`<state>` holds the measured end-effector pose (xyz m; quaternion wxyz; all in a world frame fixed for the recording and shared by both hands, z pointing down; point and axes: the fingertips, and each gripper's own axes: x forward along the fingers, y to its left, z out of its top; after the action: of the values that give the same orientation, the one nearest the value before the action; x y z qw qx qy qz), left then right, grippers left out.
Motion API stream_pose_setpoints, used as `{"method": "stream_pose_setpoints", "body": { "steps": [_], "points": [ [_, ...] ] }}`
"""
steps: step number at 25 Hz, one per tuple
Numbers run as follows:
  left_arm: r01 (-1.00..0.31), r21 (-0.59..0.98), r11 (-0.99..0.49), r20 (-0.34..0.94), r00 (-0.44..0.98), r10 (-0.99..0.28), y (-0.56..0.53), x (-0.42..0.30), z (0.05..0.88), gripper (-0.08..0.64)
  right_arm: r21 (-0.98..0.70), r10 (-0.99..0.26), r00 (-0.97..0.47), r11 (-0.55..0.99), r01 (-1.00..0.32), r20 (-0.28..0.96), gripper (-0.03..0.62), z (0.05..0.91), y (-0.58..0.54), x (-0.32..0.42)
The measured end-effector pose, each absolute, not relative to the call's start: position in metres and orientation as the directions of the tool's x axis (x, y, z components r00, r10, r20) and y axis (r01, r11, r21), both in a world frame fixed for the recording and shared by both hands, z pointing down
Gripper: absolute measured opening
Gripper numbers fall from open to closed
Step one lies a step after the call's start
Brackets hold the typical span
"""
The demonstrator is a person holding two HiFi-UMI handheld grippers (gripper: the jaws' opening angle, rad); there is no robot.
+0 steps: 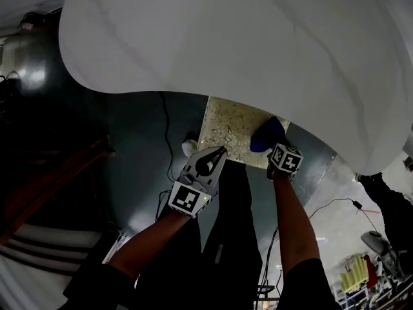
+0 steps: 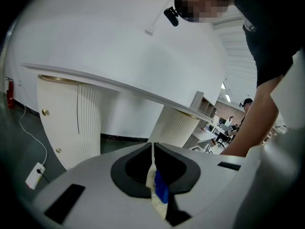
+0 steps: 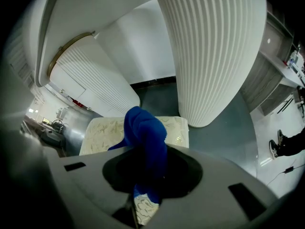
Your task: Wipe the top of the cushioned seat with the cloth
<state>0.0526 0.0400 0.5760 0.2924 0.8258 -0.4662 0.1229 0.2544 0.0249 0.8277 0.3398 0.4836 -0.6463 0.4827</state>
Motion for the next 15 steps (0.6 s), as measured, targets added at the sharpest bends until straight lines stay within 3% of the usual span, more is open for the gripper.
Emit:
{"method": "stream_pose_setpoints", "body": {
  "steps": [5, 15],
  "points": [
    [-0.842, 0.365, -0.396, 0.481, 0.535, -0.694, 0.043, 0.052, 0.576, 0.026, -0.271, -0.309, -0.272, 0.047, -0.961, 0.911, 0.098, 0.830, 0.028, 0.272],
    [-0.850, 0.342, -0.401, 0.457, 0.523, -0.719, 0.045, 0.041, 0.562, 0.026, -0.076, -0.302, -0.082, 0.033, -0.997, 0.950, 0.098, 0.820, 0.031, 0.318]
  ]
}}
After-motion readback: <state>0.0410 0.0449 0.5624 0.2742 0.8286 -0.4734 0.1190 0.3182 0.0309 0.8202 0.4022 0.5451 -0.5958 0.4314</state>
